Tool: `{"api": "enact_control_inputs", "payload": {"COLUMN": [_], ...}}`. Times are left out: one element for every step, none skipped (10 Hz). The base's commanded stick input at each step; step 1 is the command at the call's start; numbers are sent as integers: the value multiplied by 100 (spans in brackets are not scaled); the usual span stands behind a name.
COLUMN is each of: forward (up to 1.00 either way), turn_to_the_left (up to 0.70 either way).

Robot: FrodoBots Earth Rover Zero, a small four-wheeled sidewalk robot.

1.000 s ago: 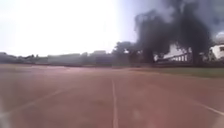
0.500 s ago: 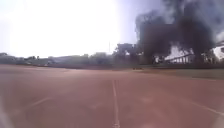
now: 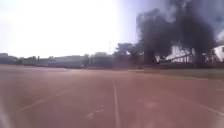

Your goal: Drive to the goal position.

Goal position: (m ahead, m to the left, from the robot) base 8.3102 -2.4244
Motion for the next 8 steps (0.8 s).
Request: {"api": "enact_control_inputs", "payload": {"forward": [70,70,70,70,70,70,70,70], "turn_to_the_left": [0,0,0,0,0,0,0,0]}}
